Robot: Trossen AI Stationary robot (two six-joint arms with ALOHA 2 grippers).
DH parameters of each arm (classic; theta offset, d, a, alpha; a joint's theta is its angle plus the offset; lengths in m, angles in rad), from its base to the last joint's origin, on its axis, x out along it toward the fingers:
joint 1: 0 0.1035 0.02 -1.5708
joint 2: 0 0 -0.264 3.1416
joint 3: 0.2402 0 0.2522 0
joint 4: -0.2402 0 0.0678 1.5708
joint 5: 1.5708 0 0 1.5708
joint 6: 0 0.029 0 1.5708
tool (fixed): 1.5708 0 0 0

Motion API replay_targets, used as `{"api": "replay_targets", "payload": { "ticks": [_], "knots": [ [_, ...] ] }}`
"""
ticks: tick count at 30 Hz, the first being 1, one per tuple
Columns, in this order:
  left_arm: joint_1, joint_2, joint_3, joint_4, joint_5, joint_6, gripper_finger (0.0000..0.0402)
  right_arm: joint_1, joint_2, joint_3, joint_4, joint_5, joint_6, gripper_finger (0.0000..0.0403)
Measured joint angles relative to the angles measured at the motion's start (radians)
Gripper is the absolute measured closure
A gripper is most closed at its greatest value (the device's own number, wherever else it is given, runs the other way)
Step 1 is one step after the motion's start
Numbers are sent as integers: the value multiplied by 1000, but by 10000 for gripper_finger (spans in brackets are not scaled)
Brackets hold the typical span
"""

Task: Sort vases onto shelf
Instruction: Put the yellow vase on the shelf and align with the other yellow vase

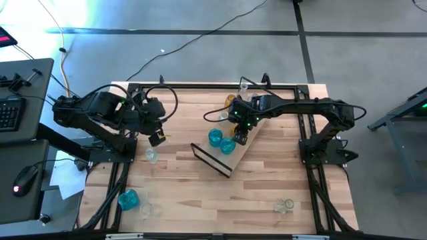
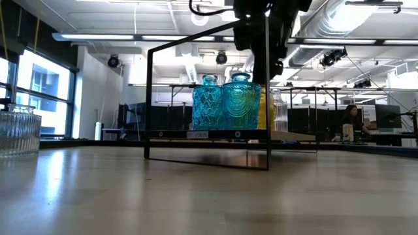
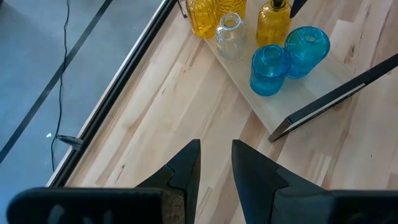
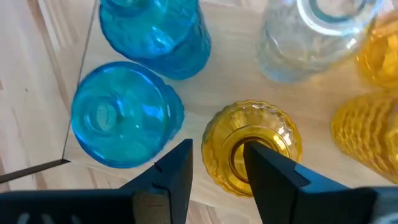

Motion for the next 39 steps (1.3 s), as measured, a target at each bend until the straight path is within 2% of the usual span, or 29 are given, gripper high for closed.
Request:
{"api": "replay_targets", "payload": {
  "ticks": [12,22,39],
  "knots": [
    [0,0,0,0,0,0,321,-18,-2,4,-100,3,19,263],
    [0,0,0,-1,0,-1,321,-29,-3,4,-185,75,51,263],
    [0,0,0,-1,2,-1,321,-127,-3,3,-258,138,50,263]
  ]
}}
